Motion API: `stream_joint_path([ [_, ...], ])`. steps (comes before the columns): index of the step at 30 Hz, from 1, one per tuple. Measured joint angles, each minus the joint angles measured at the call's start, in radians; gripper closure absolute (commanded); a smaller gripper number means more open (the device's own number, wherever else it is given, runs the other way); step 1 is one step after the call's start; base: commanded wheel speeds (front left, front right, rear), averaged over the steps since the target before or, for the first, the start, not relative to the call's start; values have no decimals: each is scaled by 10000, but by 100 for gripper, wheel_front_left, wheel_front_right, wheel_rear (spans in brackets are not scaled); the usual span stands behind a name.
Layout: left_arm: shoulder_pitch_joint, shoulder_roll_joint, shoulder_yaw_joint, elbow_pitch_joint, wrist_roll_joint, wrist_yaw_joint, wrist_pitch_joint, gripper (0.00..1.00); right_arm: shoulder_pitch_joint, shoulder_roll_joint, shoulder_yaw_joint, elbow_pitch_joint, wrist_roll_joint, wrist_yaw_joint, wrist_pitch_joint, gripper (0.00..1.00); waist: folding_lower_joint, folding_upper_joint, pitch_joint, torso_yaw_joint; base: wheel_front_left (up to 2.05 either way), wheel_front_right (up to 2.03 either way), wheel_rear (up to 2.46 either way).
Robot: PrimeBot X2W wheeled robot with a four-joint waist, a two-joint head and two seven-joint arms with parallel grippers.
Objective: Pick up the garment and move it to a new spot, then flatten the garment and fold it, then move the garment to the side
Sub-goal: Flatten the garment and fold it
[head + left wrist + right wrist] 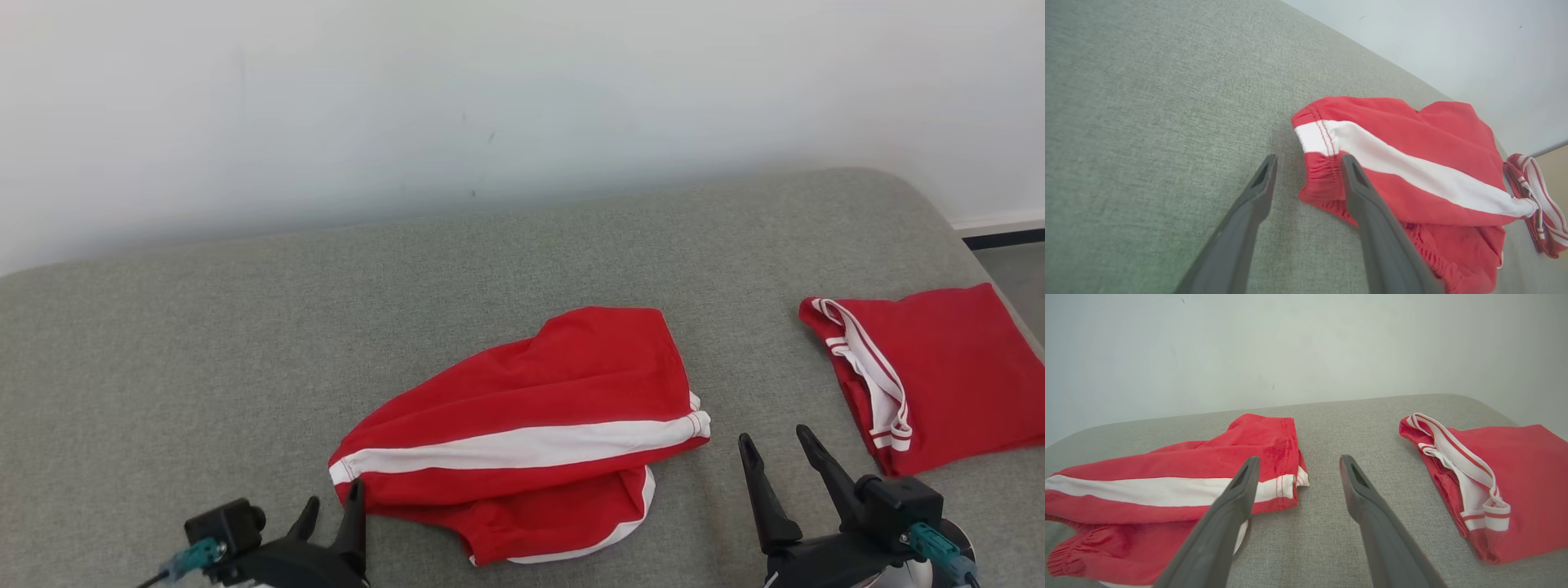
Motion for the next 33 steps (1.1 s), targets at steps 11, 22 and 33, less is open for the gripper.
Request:
stream_joint_path([
  [11, 1285, 117, 1578, -1189, 1950, -48, -1331, 0, 296, 2, -479, 21, -6, 0, -100, 0, 0, 0, -238, 124, 0, 0, 0],
  [22, 3188, -646, 3793, -2815, 5963, -957, -1356, 0, 616, 10, -788, 54, -61, 2, -128, 0, -1, -1, -646, 306, 0, 0, 0],
  [33, 4122, -1425, 4911, -3206, 7942, -1822, -1356, 0, 933, 35, -849, 288, -96, 0, -169, 0, -1, 0, -917, 305, 0, 0, 0],
])
